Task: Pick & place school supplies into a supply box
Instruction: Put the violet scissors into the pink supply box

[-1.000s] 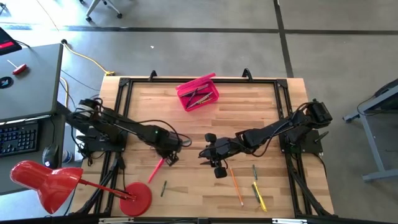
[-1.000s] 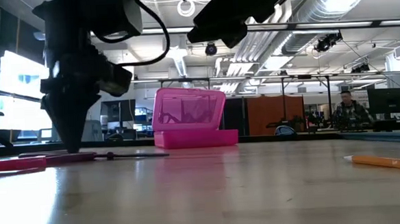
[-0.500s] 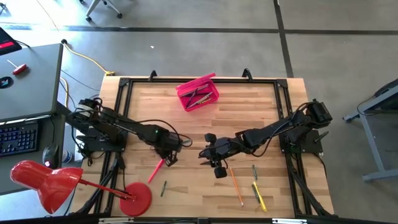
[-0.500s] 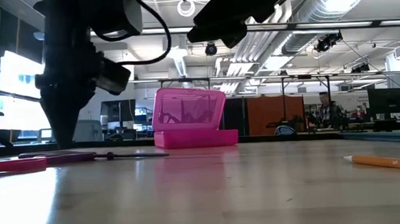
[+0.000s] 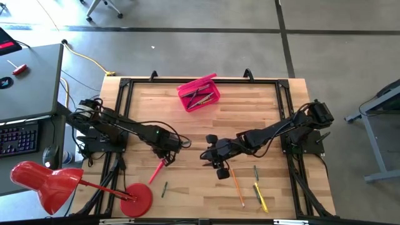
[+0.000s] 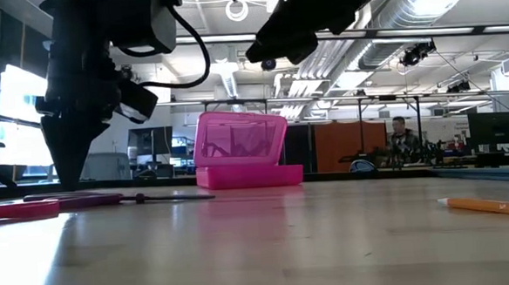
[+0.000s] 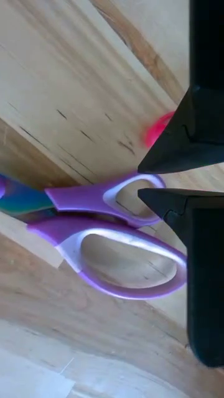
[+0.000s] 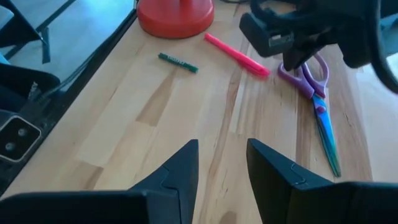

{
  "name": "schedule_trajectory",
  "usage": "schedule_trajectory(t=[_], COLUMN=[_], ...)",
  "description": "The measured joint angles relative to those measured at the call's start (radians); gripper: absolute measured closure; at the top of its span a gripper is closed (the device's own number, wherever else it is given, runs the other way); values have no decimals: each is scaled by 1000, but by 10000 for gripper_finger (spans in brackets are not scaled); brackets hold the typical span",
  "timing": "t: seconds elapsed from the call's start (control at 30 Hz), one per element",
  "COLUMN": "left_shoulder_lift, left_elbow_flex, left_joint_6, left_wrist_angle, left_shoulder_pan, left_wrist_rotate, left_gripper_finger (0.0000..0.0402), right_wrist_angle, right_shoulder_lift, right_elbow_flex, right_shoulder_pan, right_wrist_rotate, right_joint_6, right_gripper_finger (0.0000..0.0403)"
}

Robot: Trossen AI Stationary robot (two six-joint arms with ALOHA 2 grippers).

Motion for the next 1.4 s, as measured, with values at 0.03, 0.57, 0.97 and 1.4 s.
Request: schedule_trajectory(t=[0.03, 0.57, 0.97, 1.4], left_shoulder_lift=[0, 0, 0, 0], left_elbow_flex=[0, -2, -3, -4], left_joint_6=[0, -16, -61, -109], left_wrist_angle=[-1, 51, 71, 7], left_shoulder_pan=[0, 0, 0, 0], left_wrist_rotate=[0, -27, -23, -24], left_gripper_finger=[321, 201, 249, 239], right_wrist_angle=[-6, -41, -60, -71], right_shoulder_lift=[0, 0, 0, 0], right_elbow_flex=[0, 0, 0, 0], right_shoulder_pan=[0, 0, 0, 0], right_wrist_rotate=[0, 0, 0, 0], right_joint_6=[0, 0, 3, 7], right_gripper_finger=[289, 289, 289, 289])
